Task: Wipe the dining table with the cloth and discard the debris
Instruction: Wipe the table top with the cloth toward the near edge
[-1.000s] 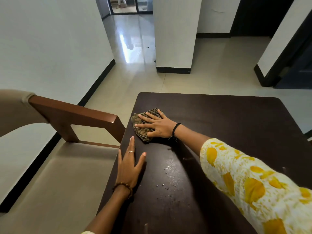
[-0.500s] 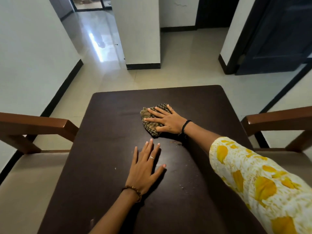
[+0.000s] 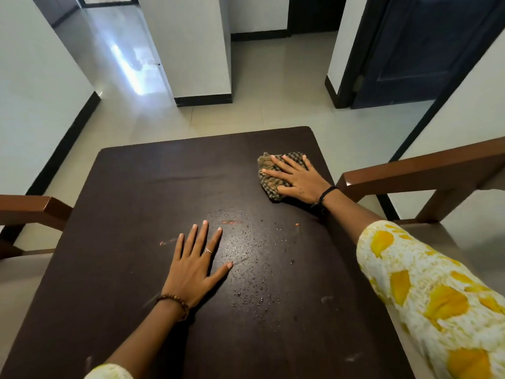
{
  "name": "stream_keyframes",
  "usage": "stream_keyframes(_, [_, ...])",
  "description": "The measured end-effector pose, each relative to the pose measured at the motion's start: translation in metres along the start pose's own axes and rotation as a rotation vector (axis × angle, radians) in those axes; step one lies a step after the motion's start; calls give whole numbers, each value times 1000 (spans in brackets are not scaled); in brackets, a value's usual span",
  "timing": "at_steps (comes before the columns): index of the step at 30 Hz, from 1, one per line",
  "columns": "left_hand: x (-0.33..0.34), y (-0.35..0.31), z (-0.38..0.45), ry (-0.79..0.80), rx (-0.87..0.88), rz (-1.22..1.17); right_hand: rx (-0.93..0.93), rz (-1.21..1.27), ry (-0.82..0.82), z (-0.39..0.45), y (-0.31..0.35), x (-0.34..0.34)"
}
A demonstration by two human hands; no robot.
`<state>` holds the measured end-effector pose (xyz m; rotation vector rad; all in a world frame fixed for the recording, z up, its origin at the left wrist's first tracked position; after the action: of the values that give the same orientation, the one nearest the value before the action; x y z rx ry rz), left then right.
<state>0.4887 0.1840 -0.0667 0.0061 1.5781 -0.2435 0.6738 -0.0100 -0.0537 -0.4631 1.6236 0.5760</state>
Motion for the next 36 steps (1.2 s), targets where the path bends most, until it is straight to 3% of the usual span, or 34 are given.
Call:
stream_keyframes(11, [-3, -1, 0, 2, 2, -18, 200, 21, -19, -55, -39, 0])
stream_keyframes(30, [0, -3, -2, 20, 5, -55, 587, 74, -43, -139, 21, 16])
stream_keyframes(36, [0, -2, 0, -8, 9, -70, 640, 124, -39, -120, 5, 12])
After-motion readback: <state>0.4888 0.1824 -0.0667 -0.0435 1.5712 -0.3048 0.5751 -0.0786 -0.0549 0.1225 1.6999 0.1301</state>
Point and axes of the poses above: each hand's wrist, its own z-axis towards the middle knuckle, its own x-axis out of the palm, y = z × x, the point moved 10 cm from there along z, towards the middle knuckle
